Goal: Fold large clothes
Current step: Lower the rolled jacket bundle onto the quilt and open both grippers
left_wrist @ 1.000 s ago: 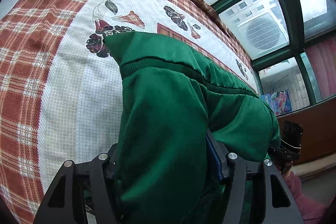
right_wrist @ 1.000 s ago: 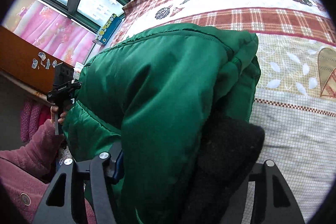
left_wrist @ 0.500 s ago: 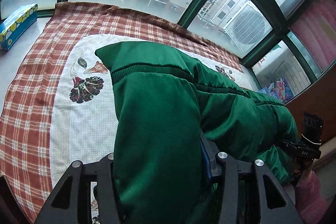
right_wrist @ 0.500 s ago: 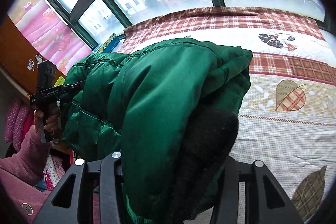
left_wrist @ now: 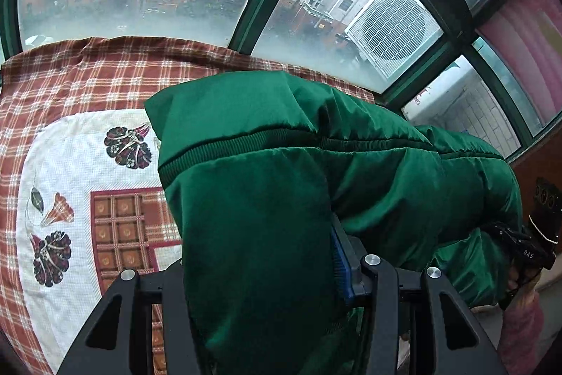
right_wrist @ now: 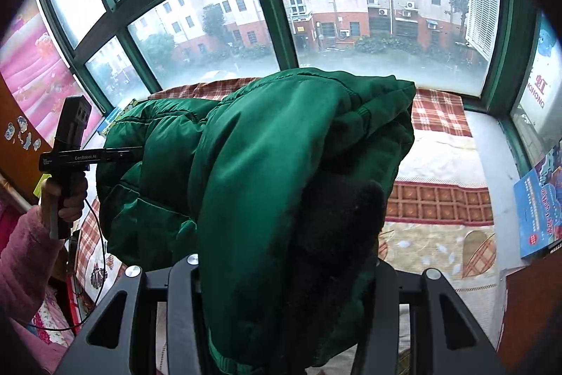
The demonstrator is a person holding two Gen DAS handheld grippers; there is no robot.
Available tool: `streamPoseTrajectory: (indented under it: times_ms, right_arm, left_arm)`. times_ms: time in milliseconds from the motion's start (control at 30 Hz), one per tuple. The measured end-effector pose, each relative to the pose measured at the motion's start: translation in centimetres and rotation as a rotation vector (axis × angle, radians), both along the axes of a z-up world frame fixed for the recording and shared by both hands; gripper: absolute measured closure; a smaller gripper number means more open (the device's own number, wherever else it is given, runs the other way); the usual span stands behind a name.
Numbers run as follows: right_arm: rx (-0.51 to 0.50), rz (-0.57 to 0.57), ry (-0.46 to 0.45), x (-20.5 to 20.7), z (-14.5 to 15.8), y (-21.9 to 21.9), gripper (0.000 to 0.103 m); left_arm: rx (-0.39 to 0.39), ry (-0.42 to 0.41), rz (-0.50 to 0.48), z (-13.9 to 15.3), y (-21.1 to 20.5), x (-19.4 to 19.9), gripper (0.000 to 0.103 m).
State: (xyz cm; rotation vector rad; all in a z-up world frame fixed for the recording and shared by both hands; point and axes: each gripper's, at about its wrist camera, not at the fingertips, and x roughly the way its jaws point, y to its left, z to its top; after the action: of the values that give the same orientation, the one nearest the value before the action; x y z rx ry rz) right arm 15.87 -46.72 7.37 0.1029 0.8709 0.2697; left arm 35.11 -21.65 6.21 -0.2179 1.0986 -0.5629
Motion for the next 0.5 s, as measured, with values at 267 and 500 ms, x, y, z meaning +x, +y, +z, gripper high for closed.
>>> streamPoseTrajectory:
  times_ms: [267, 500]
  right_arm:
    - [0.011, -0.07, 0.036, 5.2, -3.2, -4.6, 0.052]
    - [0.035, -0.116, 0.122, 7.9, -8.0, -7.0, 0.045]
  left_arm:
    - [0.02, 0.04, -0.01, -3.3, -6.4, 8.3, 0.051]
    - [0.081, 0.064, -0.009, -8.1, -7.7, 11.1, 0.051]
